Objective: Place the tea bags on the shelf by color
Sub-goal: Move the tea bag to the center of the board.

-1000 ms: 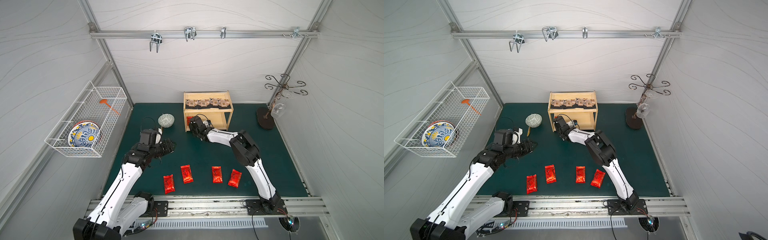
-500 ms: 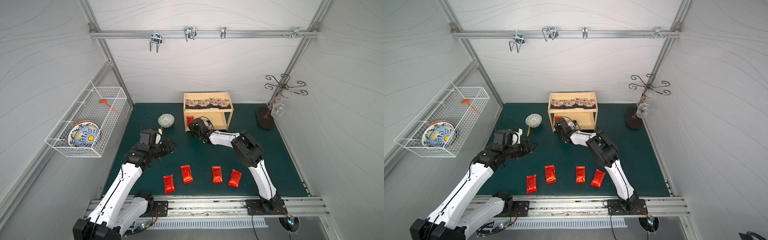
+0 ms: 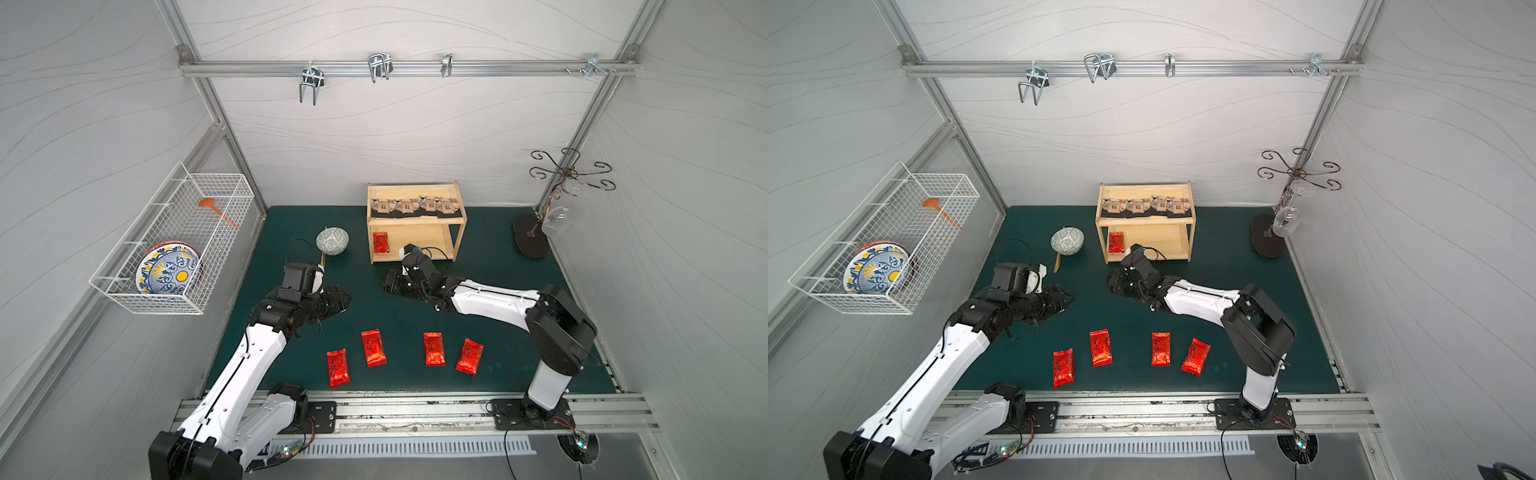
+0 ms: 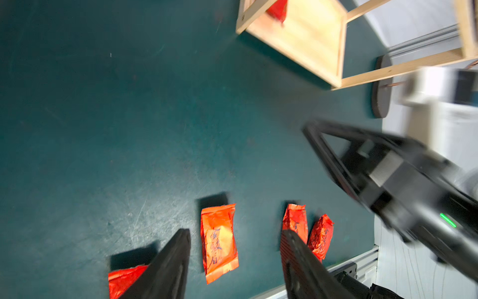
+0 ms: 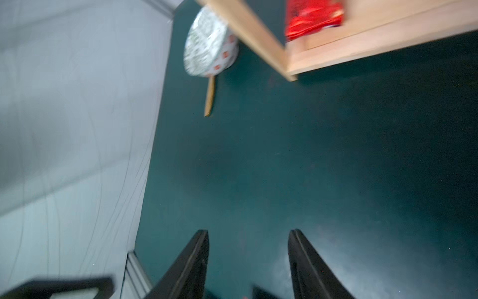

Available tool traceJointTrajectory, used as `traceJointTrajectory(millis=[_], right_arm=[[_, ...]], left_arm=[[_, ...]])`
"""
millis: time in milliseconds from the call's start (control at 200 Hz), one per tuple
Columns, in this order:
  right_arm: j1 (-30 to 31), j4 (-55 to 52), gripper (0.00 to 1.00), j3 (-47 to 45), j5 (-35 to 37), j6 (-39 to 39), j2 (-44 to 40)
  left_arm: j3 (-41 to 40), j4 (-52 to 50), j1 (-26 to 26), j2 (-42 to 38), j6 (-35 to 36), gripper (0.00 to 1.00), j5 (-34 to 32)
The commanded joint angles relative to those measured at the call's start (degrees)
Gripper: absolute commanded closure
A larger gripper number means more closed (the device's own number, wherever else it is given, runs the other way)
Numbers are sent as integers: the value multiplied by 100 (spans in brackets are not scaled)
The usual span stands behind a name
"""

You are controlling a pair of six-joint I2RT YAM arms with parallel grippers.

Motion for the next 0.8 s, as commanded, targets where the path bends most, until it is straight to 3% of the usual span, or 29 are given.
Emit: traceJointTrajectory(millis=[0, 90, 260, 435, 795], right_arm=[[497, -1223, 46, -139, 153, -2147, -266], [1003, -821, 44, -718, 52, -3095, -556], [1809, -619, 24, -1165, 567, -4052, -585], [2028, -573, 11, -1281, 709, -4272, -326], [1780, -423, 10, -1156, 493, -4134, 340]], left_arm=[[-238, -14, 37, 201, -261, 38, 356], [-441, 138, 37, 427, -497, 38, 586], [-694, 615, 36, 1042, -859, 38, 833], [-838, 1086, 68, 1454, -1091, 36, 1018], [-883, 1503, 168, 1830, -1125, 35, 1076]])
